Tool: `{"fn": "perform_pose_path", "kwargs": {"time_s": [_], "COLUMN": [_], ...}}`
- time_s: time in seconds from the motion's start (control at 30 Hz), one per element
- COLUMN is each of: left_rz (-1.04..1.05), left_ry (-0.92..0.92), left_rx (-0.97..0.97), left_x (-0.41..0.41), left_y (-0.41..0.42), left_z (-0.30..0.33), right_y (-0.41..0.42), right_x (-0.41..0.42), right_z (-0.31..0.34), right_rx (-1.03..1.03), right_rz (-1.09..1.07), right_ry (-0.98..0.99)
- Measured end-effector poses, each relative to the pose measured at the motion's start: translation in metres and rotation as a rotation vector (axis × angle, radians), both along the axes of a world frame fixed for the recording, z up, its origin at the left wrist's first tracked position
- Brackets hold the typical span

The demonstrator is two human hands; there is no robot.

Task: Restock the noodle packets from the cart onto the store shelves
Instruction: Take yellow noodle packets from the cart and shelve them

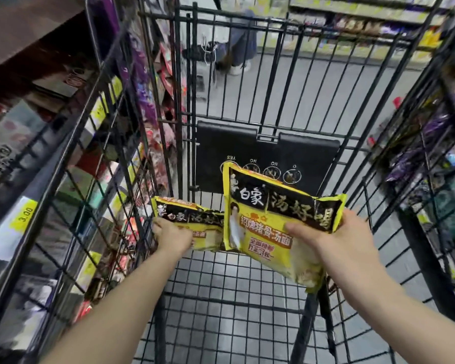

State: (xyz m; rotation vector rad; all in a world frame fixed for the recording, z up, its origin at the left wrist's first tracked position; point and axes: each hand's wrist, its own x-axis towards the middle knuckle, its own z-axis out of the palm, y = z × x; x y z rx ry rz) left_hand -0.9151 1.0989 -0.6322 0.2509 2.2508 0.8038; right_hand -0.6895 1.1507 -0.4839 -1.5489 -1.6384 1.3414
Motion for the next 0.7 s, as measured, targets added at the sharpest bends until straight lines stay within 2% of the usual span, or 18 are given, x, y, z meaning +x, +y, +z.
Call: {"fn": "perform_pose_path", "kwargs": {"time_s": [0.17, 0.33, 0.7], "left_rz": [0.007, -0.039, -0.052], "left_ry": [0.055, 0.208, 0.306], "left_rx": [0.041, 0.039, 0.224], "left_x": [0.006, 0.006, 0.006], "left_y": [0.001, -0.008, -0.019], "left_z": [-0.011, -0.014, -0.017], "right_y": [0.002, 0.003, 0.003], "right_x": [0.0, 0.002, 0.005], "right_z": [-0.001, -0.003, -0.005], "right_rx": [-0.003, 0.01, -0.003], "right_rz": [-0.029, -0.062, -0.083], "right_ry": [-0.002, 0.002, 0.047]}}
